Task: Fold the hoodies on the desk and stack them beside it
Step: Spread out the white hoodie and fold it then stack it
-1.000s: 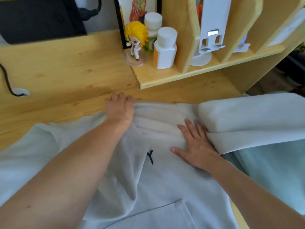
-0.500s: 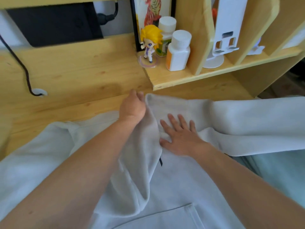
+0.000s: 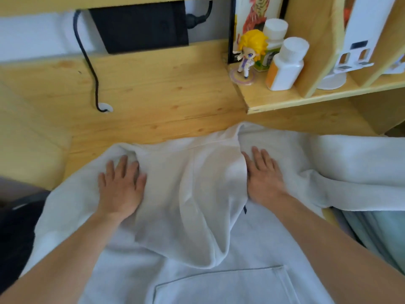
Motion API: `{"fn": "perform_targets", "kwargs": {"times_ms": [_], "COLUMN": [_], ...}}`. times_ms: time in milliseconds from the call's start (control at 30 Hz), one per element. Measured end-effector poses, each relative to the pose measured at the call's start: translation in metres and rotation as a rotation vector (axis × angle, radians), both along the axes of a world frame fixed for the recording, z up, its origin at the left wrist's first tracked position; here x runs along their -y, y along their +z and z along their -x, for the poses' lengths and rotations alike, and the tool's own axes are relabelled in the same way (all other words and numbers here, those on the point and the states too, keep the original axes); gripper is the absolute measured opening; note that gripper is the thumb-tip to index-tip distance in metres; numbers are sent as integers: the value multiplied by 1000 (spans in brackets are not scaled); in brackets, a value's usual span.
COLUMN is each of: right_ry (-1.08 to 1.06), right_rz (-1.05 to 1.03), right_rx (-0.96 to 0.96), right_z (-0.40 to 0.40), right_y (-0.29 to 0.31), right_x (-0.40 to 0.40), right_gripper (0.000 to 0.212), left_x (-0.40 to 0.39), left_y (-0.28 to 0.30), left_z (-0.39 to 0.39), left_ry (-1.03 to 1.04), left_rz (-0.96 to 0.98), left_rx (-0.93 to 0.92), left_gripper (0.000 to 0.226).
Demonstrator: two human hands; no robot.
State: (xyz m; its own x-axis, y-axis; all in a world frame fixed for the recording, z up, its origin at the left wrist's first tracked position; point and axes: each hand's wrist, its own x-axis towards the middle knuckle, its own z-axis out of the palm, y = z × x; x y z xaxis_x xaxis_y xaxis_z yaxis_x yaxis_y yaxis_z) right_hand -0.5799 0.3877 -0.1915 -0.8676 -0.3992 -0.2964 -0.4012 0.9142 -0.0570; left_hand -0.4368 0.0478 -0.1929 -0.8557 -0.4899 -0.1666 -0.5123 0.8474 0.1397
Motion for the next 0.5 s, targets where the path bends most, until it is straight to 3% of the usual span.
{"fn": "perform_targets", "kwargs": {"times_ms": [100, 267, 333, 400, 500], "right_ry": [7, -53, -12, 98, 108], "right_rz": [-66, -86, 39, 269, 474], "right_rx": [20, -56, -190, -305, -247], "right_z": [7, 17, -9, -39, -63], "right_y": [-3, 6, 8, -1, -11], "right_x": [-2, -8, -2, 3, -3], "right_gripper": [73, 72, 66, 52, 44], "left_x": [21, 34, 32, 23, 10], "left_y": [-2, 5, 8, 15, 14], "left_z": [13, 5, -2, -16, -44], "left_ry": [62, -32, -88, -220, -378], "left_rz": [-112, -44, 10, 66, 12], "left_rx": [80, 243, 261, 164, 217], "left_gripper": [52, 57, 55, 55, 75]}}
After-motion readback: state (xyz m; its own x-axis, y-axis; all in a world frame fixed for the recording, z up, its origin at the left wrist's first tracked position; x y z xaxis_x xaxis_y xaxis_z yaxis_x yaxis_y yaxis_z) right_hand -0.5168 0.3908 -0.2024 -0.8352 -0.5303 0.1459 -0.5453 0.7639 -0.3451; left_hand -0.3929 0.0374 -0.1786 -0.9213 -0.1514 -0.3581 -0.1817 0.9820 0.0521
